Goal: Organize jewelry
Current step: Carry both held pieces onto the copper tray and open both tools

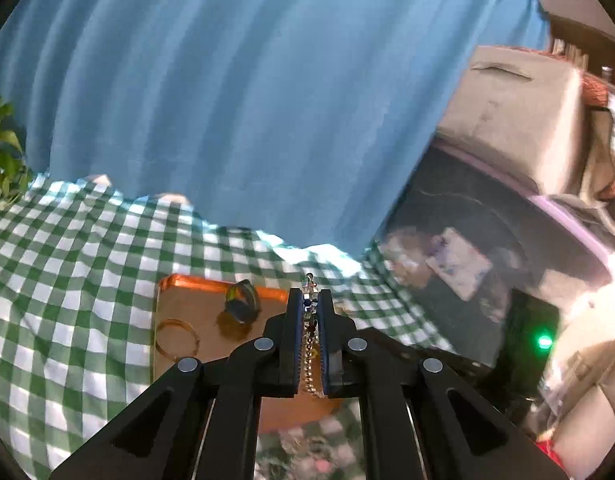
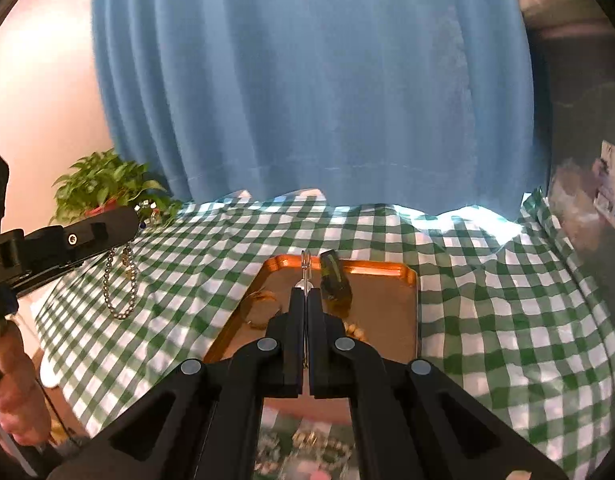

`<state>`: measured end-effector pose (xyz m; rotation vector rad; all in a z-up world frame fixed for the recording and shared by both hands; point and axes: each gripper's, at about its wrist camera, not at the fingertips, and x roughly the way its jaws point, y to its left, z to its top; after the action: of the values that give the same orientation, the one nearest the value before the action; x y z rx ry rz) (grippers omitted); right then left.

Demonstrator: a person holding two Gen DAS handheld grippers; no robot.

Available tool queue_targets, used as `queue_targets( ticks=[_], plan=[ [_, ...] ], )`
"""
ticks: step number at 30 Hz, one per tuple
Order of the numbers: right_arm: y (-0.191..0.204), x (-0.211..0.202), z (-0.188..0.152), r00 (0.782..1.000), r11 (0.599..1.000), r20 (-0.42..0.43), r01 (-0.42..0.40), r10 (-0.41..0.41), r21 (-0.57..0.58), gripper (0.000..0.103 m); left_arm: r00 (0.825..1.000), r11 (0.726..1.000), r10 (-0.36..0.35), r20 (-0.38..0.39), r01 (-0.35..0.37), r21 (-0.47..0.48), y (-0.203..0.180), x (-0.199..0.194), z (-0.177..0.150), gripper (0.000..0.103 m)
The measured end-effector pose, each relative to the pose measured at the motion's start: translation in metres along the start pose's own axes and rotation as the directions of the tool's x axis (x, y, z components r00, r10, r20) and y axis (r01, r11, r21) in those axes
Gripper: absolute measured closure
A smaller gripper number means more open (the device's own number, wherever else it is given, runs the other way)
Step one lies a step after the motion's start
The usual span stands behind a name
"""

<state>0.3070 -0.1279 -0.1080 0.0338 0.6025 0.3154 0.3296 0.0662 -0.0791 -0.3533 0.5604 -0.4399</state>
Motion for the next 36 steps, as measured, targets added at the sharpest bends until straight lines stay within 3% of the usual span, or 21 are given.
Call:
queue_targets(
  ticks=[3, 6, 8, 11, 17, 20, 22, 24, 26, 31, 35, 36],
  plan=[
    [-0.014, 0.021, -0.009, 1.000, 1.000, -0.016, 0.009, -0.009, 0.003, 0.103, 0.990, 0.992, 0.125, -0.073, -0.124, 0.009, 0.018, 0.038, -0.018, 0.096],
    [-0.030, 0.052, -0.033, 0.994, 0.998, -0.092, 0.058, -0.057, 0.003, 0.103, 0.954, 0.972, 0.233, -0.190, -0.233, 0.020, 0.044, 0.075, -0.047, 0.096],
    [-0.041, 0.071, -0.048, 0.988, 0.998, -0.144, 0.058, -0.053, 0.027, 0.103, 0.929, 0.968, 0.240, -0.282, -0.249, 0.003, 0.060, 0.100, -0.059, 0.096],
    [-0.052, 0.087, -0.053, 0.982, 0.997, -0.177, 0.073, -0.066, 0.032, 0.103, 0.896, 0.961, 0.267, -0.354, -0.276, 0.027, 0.070, 0.126, -0.070, 0.096],
    [-0.065, 0.104, -0.041, 0.980, 0.995, -0.177, 0.095, -0.088, 0.032, 0.103, 0.892, 0.962, 0.255, -0.373, -0.274, 0.002, 0.074, 0.156, -0.073, 0.096],
    [-0.077, 0.117, -0.047, 0.973, 0.990, -0.210, 0.113, -0.094, 0.080, 0.103, 0.874, 0.961, 0.250, -0.416, -0.276, -0.002, 0.076, 0.166, -0.078, 0.096],
    [-0.085, 0.126, -0.051, 0.967, 0.987, -0.242, 0.113, -0.082, 0.116, 0.103, 0.879, 0.964, 0.193, -0.437, -0.252, -0.081, 0.086, 0.169, -0.079, 0.096],
    [-0.091, 0.131, -0.054, 0.964, 0.984, -0.257, 0.113, -0.074, 0.140, 0.103, 0.880, 0.959, 0.182, -0.440, -0.258, -0.119, 0.095, 0.167, -0.079, 0.096],
    [-0.094, 0.134, -0.056, 0.962, 0.982, -0.263, 0.109, -0.066, 0.155, 0.103, 0.877, 0.954, 0.203, -0.435, -0.277, -0.113, 0.098, 0.165, -0.077, 0.096],
    [-0.094, 0.140, -0.059, 0.957, 0.981, -0.280, 0.118, -0.071, 0.157, 0.102, 0.843, 0.923, 0.365, -0.396, -0.384, 0.034, 0.088, 0.164, -0.077, 0.096],
    [-0.094, 0.144, -0.063, 0.949, 0.978, -0.302, 0.142, -0.090, 0.153, 0.100, 0.838, 0.914, 0.384, -0.388, -0.405, 0.030, 0.089, 0.162, -0.078, 0.092],
    [-0.094, 0.143, -0.063, 0.948, 0.978, -0.306, 0.140, -0.089, 0.152, 0.100, 0.841, 0.919, 0.369, -0.395, -0.395, 0.016, 0.089, 0.162, -0.077, 0.086]
  ],
)
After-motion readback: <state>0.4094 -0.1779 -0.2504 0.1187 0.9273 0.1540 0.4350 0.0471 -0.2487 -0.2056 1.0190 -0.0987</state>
